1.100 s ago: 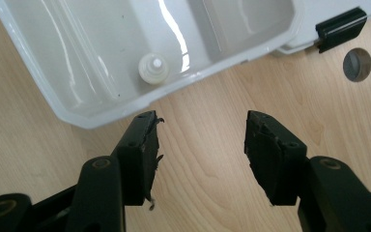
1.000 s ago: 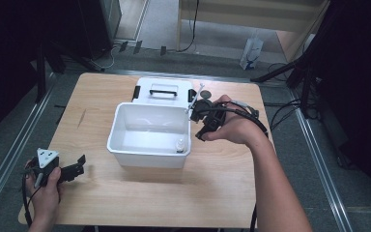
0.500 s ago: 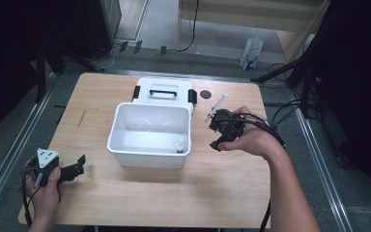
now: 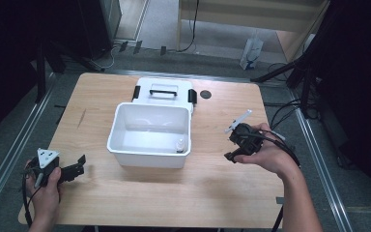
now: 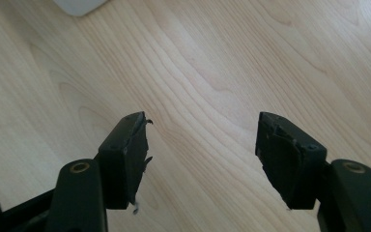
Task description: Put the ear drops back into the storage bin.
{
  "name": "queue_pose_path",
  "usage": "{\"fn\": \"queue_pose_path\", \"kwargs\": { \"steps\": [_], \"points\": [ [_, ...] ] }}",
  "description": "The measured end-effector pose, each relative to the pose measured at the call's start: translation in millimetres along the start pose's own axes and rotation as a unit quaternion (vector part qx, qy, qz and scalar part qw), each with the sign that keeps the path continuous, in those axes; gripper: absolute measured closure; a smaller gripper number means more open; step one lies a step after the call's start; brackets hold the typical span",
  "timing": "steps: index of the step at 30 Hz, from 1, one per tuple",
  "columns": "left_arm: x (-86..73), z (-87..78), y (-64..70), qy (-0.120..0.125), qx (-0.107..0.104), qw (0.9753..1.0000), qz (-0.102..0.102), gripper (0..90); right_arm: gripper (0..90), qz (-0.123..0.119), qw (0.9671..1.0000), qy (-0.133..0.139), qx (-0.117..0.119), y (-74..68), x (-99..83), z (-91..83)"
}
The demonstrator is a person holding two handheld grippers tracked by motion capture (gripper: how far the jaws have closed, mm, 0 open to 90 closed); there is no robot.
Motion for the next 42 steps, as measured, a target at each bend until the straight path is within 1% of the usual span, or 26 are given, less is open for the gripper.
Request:
{"fn": "queue_pose_path", "kwargs": {
  "steps": [2,5,7,9,11,13,16,17,20,25,26,27,29,30,31,32,33,34,35,37,38,39,40,41,42],
  "points": [
    [0.0,0.0,-0.1,0.000,0.000,1.0000,0.000,0.0,36.0,0.011,0.9998,0.019,-0.005,2.4,-9.7,2.6],
    [-0.1,-0.1,-0.1,0.000,0.000,1.0000,-0.001,0.0,35.6,0.030,0.9984,0.048,-0.004,4.9,-27.2,7.5],
    [-0.1,0.0,0.2,0.001,0.001,1.0000,0.000,0.0,35.6,0.038,0.9976,0.058,-0.005,6.0,-36.6,10.4],
    [-0.1,0.0,0.4,0.001,0.001,1.0000,0.001,0.0,35.2,0.041,0.9962,0.077,-0.007,6.2,-49.0,13.6],
    [0.0,0.0,0.4,0.001,0.001,1.0000,0.001,0.0,35.1,0.044,0.9951,0.089,-0.008,6.1,-56.2,14.8],
    [-0.1,0.1,0.3,0.001,0.001,1.0000,0.001,0.0,35.0,0.051,0.9928,0.108,-0.012,6.2,-65.7,16.2],
    [-0.1,0.1,0.4,0.001,0.000,1.0000,0.001,0.0,34.6,0.065,0.9886,0.135,-0.018,6.1,-80.3,19.8],
    [-0.1,0.1,0.4,0.000,0.000,1.0000,0.000,0.0,34.0,0.070,0.9867,0.145,-0.022,5.4,-87.8,22.8],
    [-0.2,0.0,0.9,-0.001,-0.002,1.0000,0.000,0.0,33.5,0.079,0.9834,0.162,-0.023,4.6,-100.3,28.9],
    [-0.2,-0.1,0.9,-0.001,-0.002,1.0000,-0.001,0.0,32.9,0.112,0.9727,0.201,-0.027,5.0,-124.1,39.1],
    [-0.2,-0.2,0.8,-0.001,-0.001,1.0000,0.000,0.0,32.6,0.120,0.9692,0.213,-0.028,4.8,-129.3,40.9],
    [-0.2,-0.2,0.9,-0.001,-0.001,1.0000,0.000,0.0,32.4,0.122,0.9672,0.221,-0.028,5.0,-132.4,41.9],
    [-0.2,-0.2,1.1,-0.001,-0.001,1.0000,0.001,0.0,31.9,0.132,0.9614,0.239,-0.032,4.9,-140.4,44.5],
    [-0.2,-0.2,1.1,-0.001,-0.001,1.0000,0.000,0.0,31.1,0.138,0.9584,0.248,-0.032,5.0,-144.3,45.8],
    [-0.2,-0.2,1.0,-0.001,-0.001,1.0000,-0.001,0.0,30.9,0.148,0.9532,0.262,-0.034,4.9,-149.5,47.3],
    [-0.2,-0.1,0.8,-0.001,-0.001,1.0000,-0.002,0.0,30.8,0.155,0.9492,0.272,-0.034,4.6,-152.6,48.1],
    [-0.2,0.0,0.7,-0.001,-0.002,1.0000,-0.002,0.0,30.5,0.166,0.9411,0.292,-0.034,4.2,-157.9,49.7],
    [-0.2,-0.1,0.5,-0.002,-0.003,1.0000,-0.003,0.0,30.5,0.172,0.9362,0.304,-0.035,4.3,-161.2,50.4],
    [-0.2,-0.1,0.3,-0.001,-0.003,1.0000,-0.002,0.0,30.5,0.184,0.9274,0.323,-0.039,4.3,-166.2,51.7],
    [-0.1,0.0,-0.1,-0.001,-0.003,1.0000,-0.001,0.0,30.4,0.200,0.9151,0.346,-0.051,3.6,-173.3,52.8],
    [-0.1,-0.1,-0.2,-0.001,-0.003,1.0000,-0.001,0.0,30.2,0.206,0.9097,0.357,-0.053,3.5,-175.8,53.1],
    [-0.2,0.0,-0.2,-0.001,-0.003,1.0000,-0.003,0.0,29.7,0.215,0.9024,0.369,-0.056,3.5,-179.1,53.4],
    [-0.2,0.0,-0.3,-0.001,-0.004,1.0000,-0.004,0.0,29.2,0.224,0.8923,0.387,-0.064,4.0,-183.0,54.0],
    [-0.2,0.1,-0.5,-0.001,-0.005,1.0000,-0.006,0.0,28.7,0.232,0.8854,0.397,-0.070,3.9,-185.2,54.3],
    [-0.2,0.3,-1.0,0.000,-0.005,1.0000,-0.006,0.0,27.9,0.242,0.8760,0.410,-0.076,4.2,-188.3,54.9]
  ]
}}
Point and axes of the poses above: each handheld gripper's, and its own axes: z roughly forward along the jaws, x roughly out of its top, y roughly to its right, the point moved 1 cm from there along z, roughly forward along the jaws, and after that the axes turned 7 degrees about x, right-handed, at the moved point
